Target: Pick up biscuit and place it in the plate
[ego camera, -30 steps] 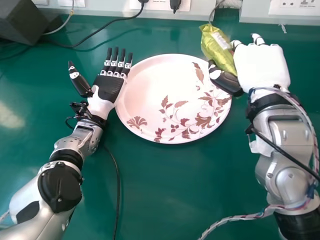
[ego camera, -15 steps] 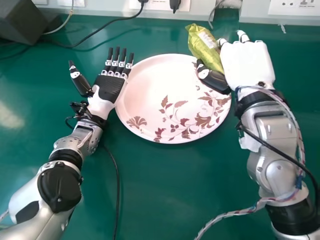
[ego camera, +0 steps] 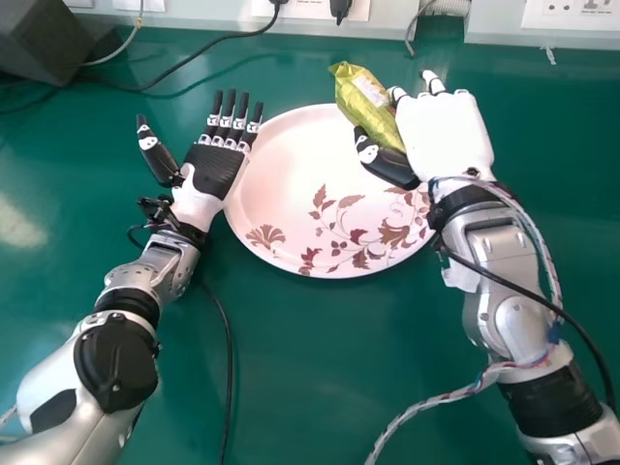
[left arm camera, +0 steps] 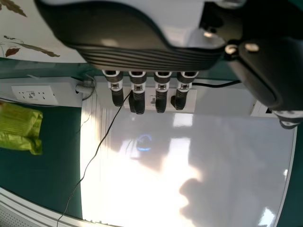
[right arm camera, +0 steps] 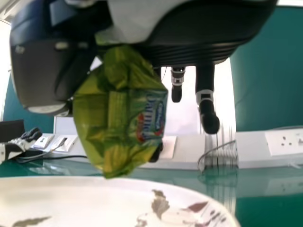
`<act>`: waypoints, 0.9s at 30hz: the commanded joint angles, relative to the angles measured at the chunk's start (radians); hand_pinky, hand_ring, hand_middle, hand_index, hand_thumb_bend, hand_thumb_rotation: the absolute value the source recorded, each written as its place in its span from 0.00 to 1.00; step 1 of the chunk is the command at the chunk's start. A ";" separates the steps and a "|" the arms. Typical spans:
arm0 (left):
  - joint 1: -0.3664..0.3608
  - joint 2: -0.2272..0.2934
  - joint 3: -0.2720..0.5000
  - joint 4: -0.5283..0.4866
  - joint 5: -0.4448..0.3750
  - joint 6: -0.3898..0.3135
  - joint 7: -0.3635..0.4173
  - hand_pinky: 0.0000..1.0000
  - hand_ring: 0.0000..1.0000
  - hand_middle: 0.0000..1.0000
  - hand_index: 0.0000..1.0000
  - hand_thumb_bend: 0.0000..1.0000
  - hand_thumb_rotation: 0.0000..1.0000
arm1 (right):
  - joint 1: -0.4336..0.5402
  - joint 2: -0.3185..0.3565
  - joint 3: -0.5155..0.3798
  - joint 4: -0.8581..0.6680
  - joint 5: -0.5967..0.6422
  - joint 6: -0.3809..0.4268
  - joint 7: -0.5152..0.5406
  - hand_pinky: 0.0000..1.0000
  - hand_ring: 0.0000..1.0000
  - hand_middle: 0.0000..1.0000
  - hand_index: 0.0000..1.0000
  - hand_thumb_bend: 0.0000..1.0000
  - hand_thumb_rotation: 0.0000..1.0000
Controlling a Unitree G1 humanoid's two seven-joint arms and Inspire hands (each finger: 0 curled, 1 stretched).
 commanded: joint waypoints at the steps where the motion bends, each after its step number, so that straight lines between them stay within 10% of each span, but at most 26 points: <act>1: 0.012 0.000 -0.007 0.008 0.009 0.005 -0.012 1.00 0.95 1.00 1.00 0.99 0.60 | -0.023 -0.001 0.012 0.023 0.016 -0.004 -0.022 0.16 0.23 0.31 0.48 0.23 0.00; 27: 0.010 -0.002 -0.008 0.007 0.006 0.016 -0.022 1.00 0.94 1.00 1.00 0.96 0.46 | -0.056 0.017 0.098 0.207 0.123 0.029 -0.027 0.17 0.24 0.31 0.49 0.23 0.00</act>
